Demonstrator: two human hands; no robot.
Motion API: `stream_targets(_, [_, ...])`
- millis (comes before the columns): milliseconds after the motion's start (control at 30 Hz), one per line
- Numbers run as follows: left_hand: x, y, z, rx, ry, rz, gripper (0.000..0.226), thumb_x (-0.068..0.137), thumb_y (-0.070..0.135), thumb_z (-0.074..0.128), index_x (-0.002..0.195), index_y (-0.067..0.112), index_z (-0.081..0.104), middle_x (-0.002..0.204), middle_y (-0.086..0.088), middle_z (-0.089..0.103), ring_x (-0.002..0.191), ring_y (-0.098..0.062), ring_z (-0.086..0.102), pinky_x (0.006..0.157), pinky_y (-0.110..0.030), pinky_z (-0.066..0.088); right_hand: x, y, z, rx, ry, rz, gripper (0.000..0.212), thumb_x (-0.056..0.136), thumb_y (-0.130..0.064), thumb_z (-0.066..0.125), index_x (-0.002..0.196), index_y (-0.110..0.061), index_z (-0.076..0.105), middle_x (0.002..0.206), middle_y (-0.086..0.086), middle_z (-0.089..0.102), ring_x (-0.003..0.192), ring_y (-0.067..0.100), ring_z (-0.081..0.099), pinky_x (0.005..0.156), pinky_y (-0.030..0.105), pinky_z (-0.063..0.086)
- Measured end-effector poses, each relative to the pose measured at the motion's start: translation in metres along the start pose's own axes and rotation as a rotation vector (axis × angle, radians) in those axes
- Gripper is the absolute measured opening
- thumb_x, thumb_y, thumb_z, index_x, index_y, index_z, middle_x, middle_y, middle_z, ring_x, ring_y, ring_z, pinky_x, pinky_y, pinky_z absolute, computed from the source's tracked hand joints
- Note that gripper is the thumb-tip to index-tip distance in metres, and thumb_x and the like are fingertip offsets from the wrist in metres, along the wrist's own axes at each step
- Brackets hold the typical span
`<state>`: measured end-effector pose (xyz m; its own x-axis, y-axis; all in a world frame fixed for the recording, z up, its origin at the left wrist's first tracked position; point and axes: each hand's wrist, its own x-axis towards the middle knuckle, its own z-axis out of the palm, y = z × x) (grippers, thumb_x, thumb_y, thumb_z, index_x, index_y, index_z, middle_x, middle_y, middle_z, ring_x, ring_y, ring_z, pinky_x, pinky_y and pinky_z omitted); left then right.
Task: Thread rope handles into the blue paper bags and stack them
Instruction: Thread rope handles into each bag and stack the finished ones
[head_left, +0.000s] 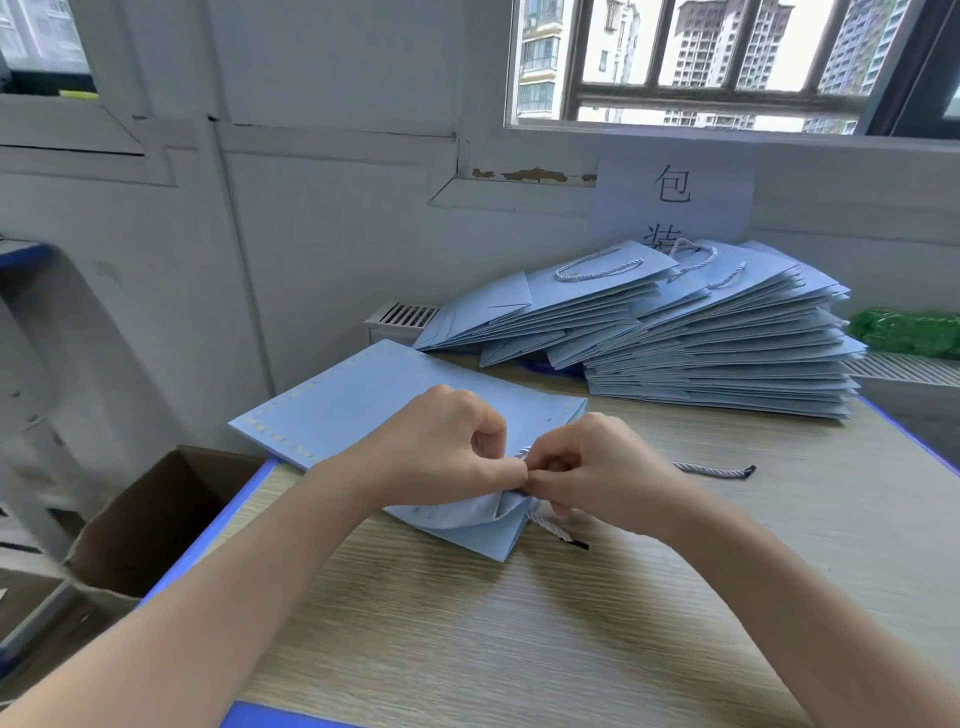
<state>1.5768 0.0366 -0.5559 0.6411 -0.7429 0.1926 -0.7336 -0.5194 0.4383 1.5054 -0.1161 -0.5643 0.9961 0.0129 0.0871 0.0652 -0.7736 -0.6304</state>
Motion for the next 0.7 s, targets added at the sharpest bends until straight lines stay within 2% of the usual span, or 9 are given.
stream_targets(67, [0.001, 0.001, 0.000, 0.042, -0.041, -0.007, 0.022, 0.062, 0.051, 0.052, 0.071, 0.031, 0.056, 0.082, 0.013, 0.064, 0.086, -0.002, 0.061, 0.082, -0.033, 0.048, -0.001, 0.002, -0.011, -0.053, -0.003, 0.018, 0.020, 0.080, -0.014, 0.066, 0.062, -0.024, 0.063, 0.041, -0.017, 0.050, 0.043, -0.001, 0.045, 0.048, 0.013, 0.034])
stream_targets(133, [0.001, 0.001, 0.000, 0.117, -0.078, -0.014, 0.025, 0.061, 0.053, 0.050, 0.079, 0.035, 0.051, 0.087, 0.019, 0.059, 0.090, 0.003, 0.057, 0.084, -0.031, 0.047, -0.006, 0.009, -0.031, -0.013, 0.038, 0.055, 0.021, 0.080, -0.011, 0.067, 0.062, -0.021, 0.062, 0.041, -0.015, 0.049, 0.041, -0.001, 0.040, 0.046, 0.014, 0.032])
stream_targets(267, [0.004, -0.004, 0.005, 0.174, -0.035, 0.004, 0.024, 0.078, 0.058, 0.058, 0.085, 0.036, 0.052, 0.086, 0.021, 0.057, 0.092, 0.001, 0.058, 0.082, -0.030, 0.046, -0.016, 0.025, -0.065, 0.192, 0.263, 0.105, 0.017, 0.082, -0.006, 0.064, 0.066, -0.006, 0.062, 0.044, -0.006, 0.046, 0.041, 0.005, 0.037, 0.042, 0.013, 0.028])
stream_targets(367, [0.007, -0.009, 0.011, 0.193, 0.034, 0.017, 0.015, 0.087, 0.046, 0.059, 0.088, 0.032, 0.054, 0.092, 0.018, 0.057, 0.085, -0.002, 0.060, 0.079, -0.030, 0.047, -0.016, 0.026, -0.066, 0.219, 0.198, 0.108, 0.020, 0.082, -0.003, 0.059, 0.062, -0.002, 0.059, 0.046, 0.000, 0.044, 0.045, 0.013, 0.035, 0.045, 0.018, 0.028])
stream_targets(433, [0.009, -0.013, 0.014, 0.175, 0.078, 0.011, 0.009, 0.090, 0.030, 0.057, 0.098, 0.027, 0.059, 0.100, 0.016, 0.059, 0.079, -0.006, 0.055, 0.080, -0.031, 0.047, -0.014, 0.027, -0.059, 0.099, 0.125, 0.133, 0.025, 0.083, -0.008, 0.058, 0.059, -0.005, 0.062, 0.046, -0.002, 0.047, 0.045, 0.012, 0.038, 0.046, 0.019, 0.032])
stream_targets(500, [0.011, -0.017, 0.016, 0.174, 0.089, -0.002, 0.023, 0.089, 0.015, 0.052, 0.108, 0.024, 0.060, 0.109, 0.011, 0.058, 0.079, -0.008, 0.047, 0.080, -0.029, 0.044, -0.013, 0.030, -0.055, -0.099, 0.103, 0.155, 0.024, 0.082, -0.013, 0.058, 0.060, -0.014, 0.066, 0.050, -0.006, 0.051, 0.048, 0.010, 0.043, 0.050, 0.022, 0.036])
stream_targets(600, [0.013, -0.017, 0.017, 0.151, 0.056, -0.011, 0.032, 0.088, 0.010, 0.049, 0.117, 0.020, 0.058, 0.116, 0.004, 0.054, 0.101, -0.013, 0.049, 0.088, -0.029, 0.040, -0.011, 0.034, -0.051, -0.170, 0.064, 0.184, 0.010, 0.080, -0.014, 0.059, 0.076, -0.018, 0.067, 0.063, -0.007, 0.055, 0.057, 0.008, 0.048, 0.056, 0.022, 0.041])
stream_targets(700, [0.013, -0.016, 0.019, 0.135, 0.020, -0.023, 0.037, 0.095, 0.028, 0.050, 0.131, 0.019, 0.048, 0.133, 0.001, 0.047, 0.125, -0.014, 0.040, 0.102, -0.027, 0.032, -0.007, 0.039, -0.048, -0.178, 0.018, 0.165, 0.013, 0.081, -0.016, 0.061, 0.092, -0.023, 0.063, 0.076, -0.007, 0.056, 0.063, 0.005, 0.049, 0.059, 0.020, 0.038])
